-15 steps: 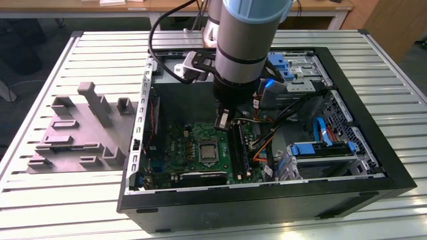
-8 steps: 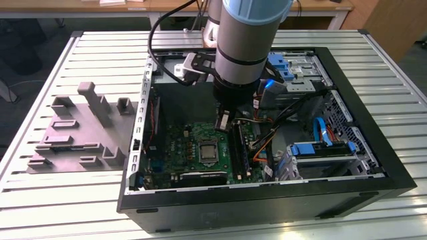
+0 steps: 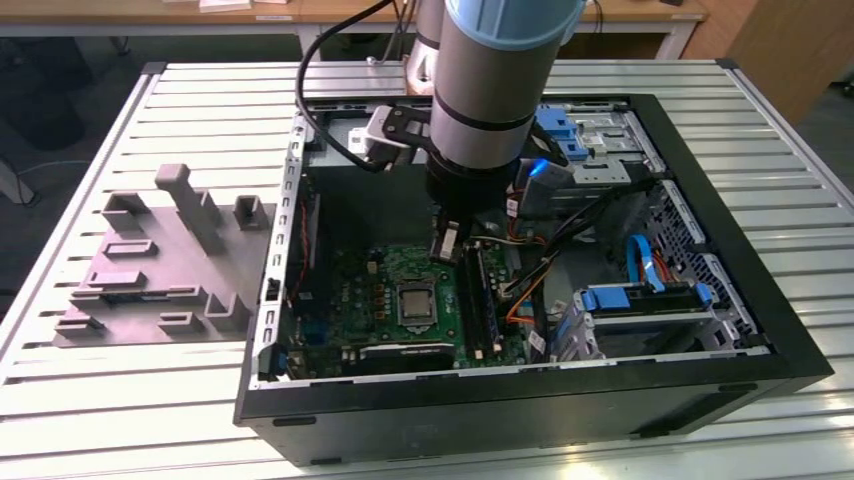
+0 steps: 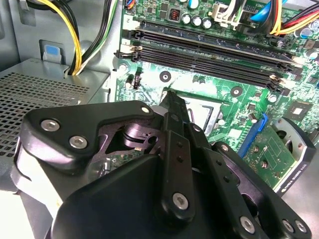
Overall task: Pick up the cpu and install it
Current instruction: 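Install the first cpu locking lever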
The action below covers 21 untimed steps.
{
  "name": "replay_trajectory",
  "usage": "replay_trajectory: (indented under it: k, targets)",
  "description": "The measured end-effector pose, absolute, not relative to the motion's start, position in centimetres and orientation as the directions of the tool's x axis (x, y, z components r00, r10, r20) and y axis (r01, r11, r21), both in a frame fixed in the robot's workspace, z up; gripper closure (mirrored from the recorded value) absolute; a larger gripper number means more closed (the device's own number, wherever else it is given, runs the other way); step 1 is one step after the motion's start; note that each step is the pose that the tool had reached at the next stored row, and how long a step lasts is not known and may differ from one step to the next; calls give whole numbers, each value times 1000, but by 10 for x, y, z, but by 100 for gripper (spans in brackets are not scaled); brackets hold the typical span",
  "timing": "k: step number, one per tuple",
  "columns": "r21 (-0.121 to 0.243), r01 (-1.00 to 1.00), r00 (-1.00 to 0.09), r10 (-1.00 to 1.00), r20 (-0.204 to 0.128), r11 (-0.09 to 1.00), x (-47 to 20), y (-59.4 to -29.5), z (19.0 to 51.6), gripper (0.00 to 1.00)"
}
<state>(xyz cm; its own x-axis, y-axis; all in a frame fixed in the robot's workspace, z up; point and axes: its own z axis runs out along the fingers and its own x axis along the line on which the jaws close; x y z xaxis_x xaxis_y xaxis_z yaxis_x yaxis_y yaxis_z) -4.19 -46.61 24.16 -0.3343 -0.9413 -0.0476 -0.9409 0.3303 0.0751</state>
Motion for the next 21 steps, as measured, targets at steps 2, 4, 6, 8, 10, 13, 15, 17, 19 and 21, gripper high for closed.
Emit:
replay_trajectory:
  k: [2, 4, 6, 8, 10, 13, 15, 17, 19, 21]
  targets:
    - [75, -941, -334, -941, -48, 330, -42, -466, 242, 89]
    - [75, -941, -334, -941, -48, 330, -42, -466, 242, 89]
    - [75, -941, -334, -941, -48, 330, -42, -466, 242, 89]
    - [75, -941, -333, -942, -48, 329, -42, -467, 242, 89]
    - [74, -943, -328, -943, -48, 324, -42, -469, 241, 89]
    - [73, -950, -309, -950, -49, 305, -42, -471, 241, 89]
    - [73, -961, -269, -962, -48, 265, -42, -471, 239, 89]
    - [73, -970, -234, -971, -48, 231, -42, -471, 238, 89]
    - [73, -977, -206, -977, -48, 203, -42, -471, 238, 89]
    - [72, -978, -197, -979, -43, 194, -42, -471, 238, 89]
